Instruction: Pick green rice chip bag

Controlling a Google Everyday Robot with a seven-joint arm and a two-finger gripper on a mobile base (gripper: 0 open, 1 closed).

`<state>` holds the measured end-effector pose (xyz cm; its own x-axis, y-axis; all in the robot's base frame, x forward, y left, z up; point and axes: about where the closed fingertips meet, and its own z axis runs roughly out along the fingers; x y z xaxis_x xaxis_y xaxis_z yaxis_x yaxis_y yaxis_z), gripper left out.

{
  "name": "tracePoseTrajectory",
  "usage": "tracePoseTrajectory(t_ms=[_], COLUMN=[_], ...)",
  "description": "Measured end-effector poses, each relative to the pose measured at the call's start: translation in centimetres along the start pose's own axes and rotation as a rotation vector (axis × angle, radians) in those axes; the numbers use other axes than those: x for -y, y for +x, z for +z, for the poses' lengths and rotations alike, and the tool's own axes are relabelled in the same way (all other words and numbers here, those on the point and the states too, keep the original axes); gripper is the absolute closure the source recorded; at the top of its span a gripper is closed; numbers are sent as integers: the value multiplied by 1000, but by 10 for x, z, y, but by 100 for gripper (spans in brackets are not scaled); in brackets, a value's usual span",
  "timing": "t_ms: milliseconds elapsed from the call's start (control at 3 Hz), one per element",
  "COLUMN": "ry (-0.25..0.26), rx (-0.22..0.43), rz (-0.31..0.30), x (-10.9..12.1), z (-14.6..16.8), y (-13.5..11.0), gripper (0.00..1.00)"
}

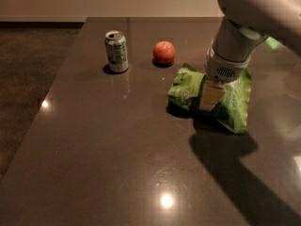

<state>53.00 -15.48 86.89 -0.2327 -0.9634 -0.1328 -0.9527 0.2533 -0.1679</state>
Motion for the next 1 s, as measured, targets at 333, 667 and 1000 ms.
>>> tracePoseTrajectory(t_ms=[333,667,1000], ry=[0,-10,-9], rx=[11,40,87], rz=[-67,-135,-186], x=[-2,-2,1], z=[-24,-55,-86], y=[-14,-27,-36], gripper=[87,100,100])
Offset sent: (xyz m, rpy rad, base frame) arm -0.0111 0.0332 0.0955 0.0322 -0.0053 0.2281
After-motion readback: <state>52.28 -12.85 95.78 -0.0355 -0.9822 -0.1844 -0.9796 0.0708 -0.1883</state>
